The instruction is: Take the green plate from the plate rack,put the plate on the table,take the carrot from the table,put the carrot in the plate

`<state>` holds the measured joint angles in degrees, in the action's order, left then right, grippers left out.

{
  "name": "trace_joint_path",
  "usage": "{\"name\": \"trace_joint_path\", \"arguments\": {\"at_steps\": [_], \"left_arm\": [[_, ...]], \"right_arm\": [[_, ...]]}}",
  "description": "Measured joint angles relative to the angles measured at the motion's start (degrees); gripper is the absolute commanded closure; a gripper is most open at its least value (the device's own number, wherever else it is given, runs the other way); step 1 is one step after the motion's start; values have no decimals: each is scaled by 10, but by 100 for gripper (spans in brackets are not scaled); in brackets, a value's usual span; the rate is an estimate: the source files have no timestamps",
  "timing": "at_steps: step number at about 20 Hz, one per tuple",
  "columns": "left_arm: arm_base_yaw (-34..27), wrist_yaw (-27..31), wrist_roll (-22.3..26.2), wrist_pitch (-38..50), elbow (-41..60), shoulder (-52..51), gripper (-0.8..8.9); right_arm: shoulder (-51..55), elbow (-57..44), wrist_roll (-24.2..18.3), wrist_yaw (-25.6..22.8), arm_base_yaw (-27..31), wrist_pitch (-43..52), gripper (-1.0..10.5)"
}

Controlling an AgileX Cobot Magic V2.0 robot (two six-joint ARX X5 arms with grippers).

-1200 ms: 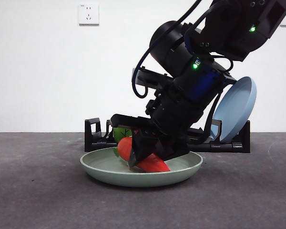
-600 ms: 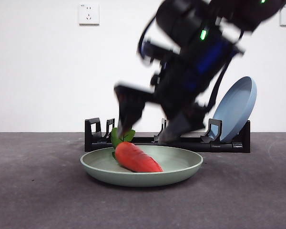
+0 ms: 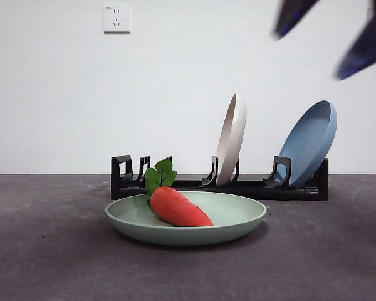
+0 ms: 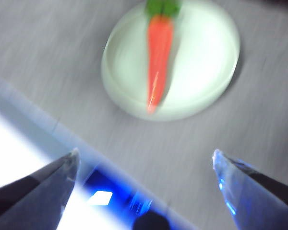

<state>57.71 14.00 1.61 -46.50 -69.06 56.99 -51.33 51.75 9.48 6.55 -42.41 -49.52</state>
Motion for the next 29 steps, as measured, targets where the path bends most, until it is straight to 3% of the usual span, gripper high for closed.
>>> {"name": "trace_joint_path", "arguments": {"at_steps": [5, 7, 9, 29], "left_arm": [[0, -70, -24, -56, 0, 0, 572], [0, -88, -28, -73, 0, 0, 716], [0, -99, -29, -89, 0, 0, 825], [0, -99, -42, -99, 0, 0, 817]], "right_arm": [[60, 0, 0, 39, 0, -91, 520], [69, 0, 0, 43, 0, -102, 707], [73, 0, 0, 50, 0, -110, 982], [75, 0, 0, 51, 0, -109, 946]]}}
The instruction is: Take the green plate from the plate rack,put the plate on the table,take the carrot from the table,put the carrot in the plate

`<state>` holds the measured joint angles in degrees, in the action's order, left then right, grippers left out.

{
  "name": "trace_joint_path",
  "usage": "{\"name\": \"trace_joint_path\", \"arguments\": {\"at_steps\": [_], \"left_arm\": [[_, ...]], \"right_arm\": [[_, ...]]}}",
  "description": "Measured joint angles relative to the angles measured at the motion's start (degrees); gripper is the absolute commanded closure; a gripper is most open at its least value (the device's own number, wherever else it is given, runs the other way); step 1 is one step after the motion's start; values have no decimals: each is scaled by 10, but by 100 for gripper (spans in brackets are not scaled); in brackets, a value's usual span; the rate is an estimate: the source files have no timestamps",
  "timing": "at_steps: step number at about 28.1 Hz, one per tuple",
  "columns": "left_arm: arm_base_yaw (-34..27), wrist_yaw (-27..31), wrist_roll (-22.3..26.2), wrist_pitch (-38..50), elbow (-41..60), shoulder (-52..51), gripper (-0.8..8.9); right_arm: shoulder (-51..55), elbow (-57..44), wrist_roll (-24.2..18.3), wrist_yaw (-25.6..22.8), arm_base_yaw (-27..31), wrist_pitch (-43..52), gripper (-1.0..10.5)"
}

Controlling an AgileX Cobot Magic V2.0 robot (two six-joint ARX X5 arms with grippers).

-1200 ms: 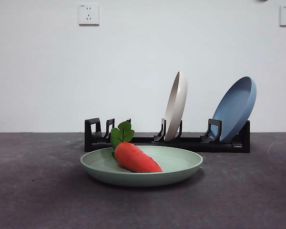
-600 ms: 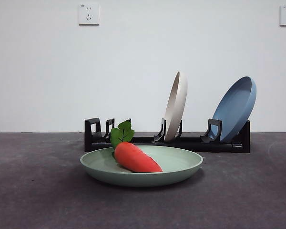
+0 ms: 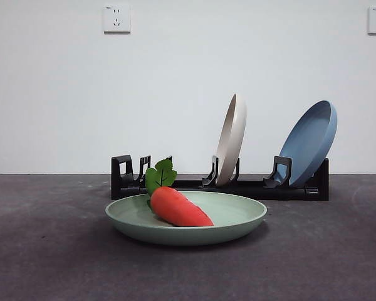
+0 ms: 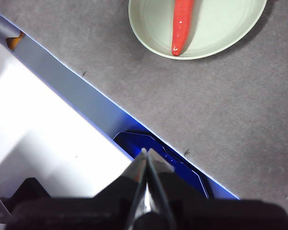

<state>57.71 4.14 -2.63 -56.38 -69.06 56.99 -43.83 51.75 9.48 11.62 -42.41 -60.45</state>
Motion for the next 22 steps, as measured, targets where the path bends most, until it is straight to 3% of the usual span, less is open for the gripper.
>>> {"name": "trace_joint_path", "arguments": {"at_steps": [5, 8, 12, 16, 22], "left_arm": [[0, 2, 0, 0, 0, 0, 817], [-5, 36, 12, 19, 0, 0, 817], [-45, 89, 67, 100, 2, -10, 817], [-153, 49, 138, 242, 2, -52, 817], [-367, -23, 151, 297, 3, -113, 817]], "right_arm": [[0, 0, 0, 0, 0, 0, 946], [0, 0, 0, 0, 0, 0, 946], [0, 0, 0, 0, 0, 0, 946], [0, 0, 0, 0, 0, 0, 946], [2, 0, 0, 0, 0, 0, 946]]}}
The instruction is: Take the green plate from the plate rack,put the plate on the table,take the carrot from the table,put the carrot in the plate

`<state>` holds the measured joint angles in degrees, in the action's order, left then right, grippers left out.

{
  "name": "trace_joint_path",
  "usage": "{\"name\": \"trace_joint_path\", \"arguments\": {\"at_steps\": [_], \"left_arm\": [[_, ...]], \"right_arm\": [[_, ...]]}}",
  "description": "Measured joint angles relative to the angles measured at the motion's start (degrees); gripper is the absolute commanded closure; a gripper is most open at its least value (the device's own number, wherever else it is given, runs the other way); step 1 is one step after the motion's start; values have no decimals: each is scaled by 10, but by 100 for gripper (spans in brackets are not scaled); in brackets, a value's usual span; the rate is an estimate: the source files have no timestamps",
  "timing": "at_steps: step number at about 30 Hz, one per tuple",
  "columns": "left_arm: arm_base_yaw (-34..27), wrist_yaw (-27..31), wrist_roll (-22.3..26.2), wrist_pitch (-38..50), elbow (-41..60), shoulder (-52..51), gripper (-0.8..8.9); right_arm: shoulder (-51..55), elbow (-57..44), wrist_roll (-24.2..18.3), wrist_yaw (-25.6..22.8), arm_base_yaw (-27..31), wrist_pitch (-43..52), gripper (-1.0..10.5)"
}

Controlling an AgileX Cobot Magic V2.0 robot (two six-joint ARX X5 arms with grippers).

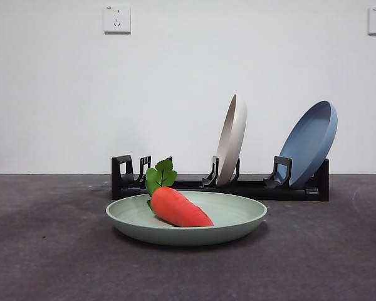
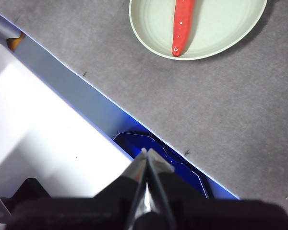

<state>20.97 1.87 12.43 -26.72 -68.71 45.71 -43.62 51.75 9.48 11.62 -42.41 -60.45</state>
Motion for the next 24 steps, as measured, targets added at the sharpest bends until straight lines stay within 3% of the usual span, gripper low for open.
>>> {"name": "trace_joint_path", "arguments": {"at_steps": [5, 9, 13, 19, 24], "left_arm": [[-131, -1, 0, 35, 71, -79, 817], [-190, -1, 0, 125, 186, -169, 817], [-217, -2, -17, 205, 315, -252, 817], [-239, -2, -65, 208, 497, -339, 817], [-240, -2, -96, 208, 576, -373, 817]], "right_arm": [[0, 0, 0, 0, 0, 0, 946], [0, 0, 0, 0, 0, 0, 946], [0, 0, 0, 0, 0, 0, 946], [0, 0, 0, 0, 0, 0, 946], [0, 0, 0, 0, 0, 0, 946]]}}
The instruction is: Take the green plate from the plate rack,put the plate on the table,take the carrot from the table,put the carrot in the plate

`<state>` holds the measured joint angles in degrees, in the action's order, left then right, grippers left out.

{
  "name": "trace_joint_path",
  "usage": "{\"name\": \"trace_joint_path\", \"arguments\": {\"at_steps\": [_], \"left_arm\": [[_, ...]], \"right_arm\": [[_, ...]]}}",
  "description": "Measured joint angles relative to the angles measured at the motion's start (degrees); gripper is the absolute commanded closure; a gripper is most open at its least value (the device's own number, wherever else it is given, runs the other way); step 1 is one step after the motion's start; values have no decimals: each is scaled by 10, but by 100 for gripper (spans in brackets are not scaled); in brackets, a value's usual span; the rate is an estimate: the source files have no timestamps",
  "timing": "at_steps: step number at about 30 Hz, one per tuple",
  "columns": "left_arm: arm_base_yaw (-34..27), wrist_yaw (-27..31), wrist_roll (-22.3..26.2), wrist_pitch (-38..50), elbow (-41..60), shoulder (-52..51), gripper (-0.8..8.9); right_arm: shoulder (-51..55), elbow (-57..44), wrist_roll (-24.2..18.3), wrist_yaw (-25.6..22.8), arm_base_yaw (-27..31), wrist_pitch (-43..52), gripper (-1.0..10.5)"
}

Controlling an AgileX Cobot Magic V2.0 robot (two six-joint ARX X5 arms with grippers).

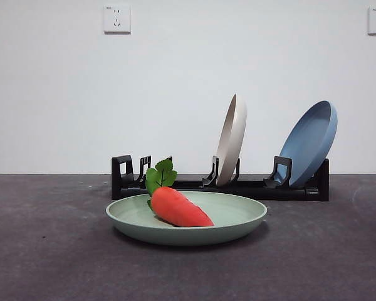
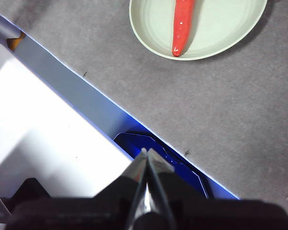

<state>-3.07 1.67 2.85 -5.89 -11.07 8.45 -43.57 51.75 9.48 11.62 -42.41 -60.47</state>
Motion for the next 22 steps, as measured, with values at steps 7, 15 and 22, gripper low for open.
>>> {"name": "trace_joint_path", "arguments": {"at_steps": [7, 15, 22], "left_arm": [[0, 0, -13, -5, 63, -31, 817], [0, -2, -22, -46, 90, -61, 817], [0, -2, -25, -78, 90, -66, 817]], "right_arm": [[0, 0, 0, 0, 0, 0, 946], [0, 0, 0, 0, 0, 0, 946], [0, 0, 0, 0, 0, 0, 946]]}}
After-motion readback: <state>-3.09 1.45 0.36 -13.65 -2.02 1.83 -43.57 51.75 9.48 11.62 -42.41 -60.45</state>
